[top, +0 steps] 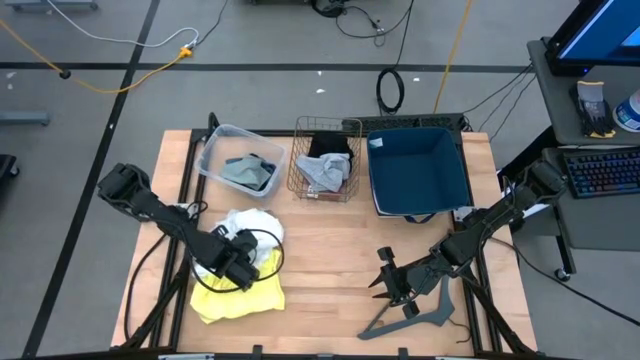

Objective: Pick & Place Cloths
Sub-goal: Put the white dress into the blue laundry organizer

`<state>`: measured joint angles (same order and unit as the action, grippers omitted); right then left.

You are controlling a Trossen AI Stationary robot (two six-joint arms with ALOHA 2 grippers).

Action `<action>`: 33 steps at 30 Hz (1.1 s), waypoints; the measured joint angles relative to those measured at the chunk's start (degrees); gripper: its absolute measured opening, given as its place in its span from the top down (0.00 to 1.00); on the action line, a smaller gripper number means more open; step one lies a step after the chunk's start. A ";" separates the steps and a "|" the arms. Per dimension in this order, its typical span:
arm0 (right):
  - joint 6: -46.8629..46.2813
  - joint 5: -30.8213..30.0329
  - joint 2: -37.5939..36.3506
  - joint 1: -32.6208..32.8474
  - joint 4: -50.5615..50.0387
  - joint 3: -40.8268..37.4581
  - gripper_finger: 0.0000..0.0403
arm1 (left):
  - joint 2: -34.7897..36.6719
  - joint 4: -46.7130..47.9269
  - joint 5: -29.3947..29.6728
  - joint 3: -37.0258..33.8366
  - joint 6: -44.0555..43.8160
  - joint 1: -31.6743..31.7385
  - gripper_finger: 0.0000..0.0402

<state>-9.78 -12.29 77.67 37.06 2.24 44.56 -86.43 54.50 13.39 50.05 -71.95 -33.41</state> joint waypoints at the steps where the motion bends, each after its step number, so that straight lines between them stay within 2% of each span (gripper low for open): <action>1: 0.00 0.00 0.00 0.00 0.00 0.00 0.71 | 0.00 0.80 -0.11 1.13 0.07 0.00 0.87; 7: 0.00 0.04 0.02 0.00 0.02 0.00 0.71 | 0.00 7.66 -0.09 8.72 2.04 -0.04 0.87; 13: 0.00 0.09 0.02 0.00 0.00 0.00 0.71 | 0.02 13.89 3.49 17.64 4.35 -0.07 0.87; 23: -0.01 0.11 0.01 0.00 0.02 0.00 0.71 | 0.15 21.97 12.03 32.93 9.02 -0.07 0.87; 33: 0.00 0.13 0.00 0.00 0.06 0.00 0.71 | 0.15 21.86 22.42 44.80 18.59 -0.11 0.87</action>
<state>-9.78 -12.16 77.67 37.06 2.30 44.56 -86.28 76.36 35.81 94.85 -53.36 -33.52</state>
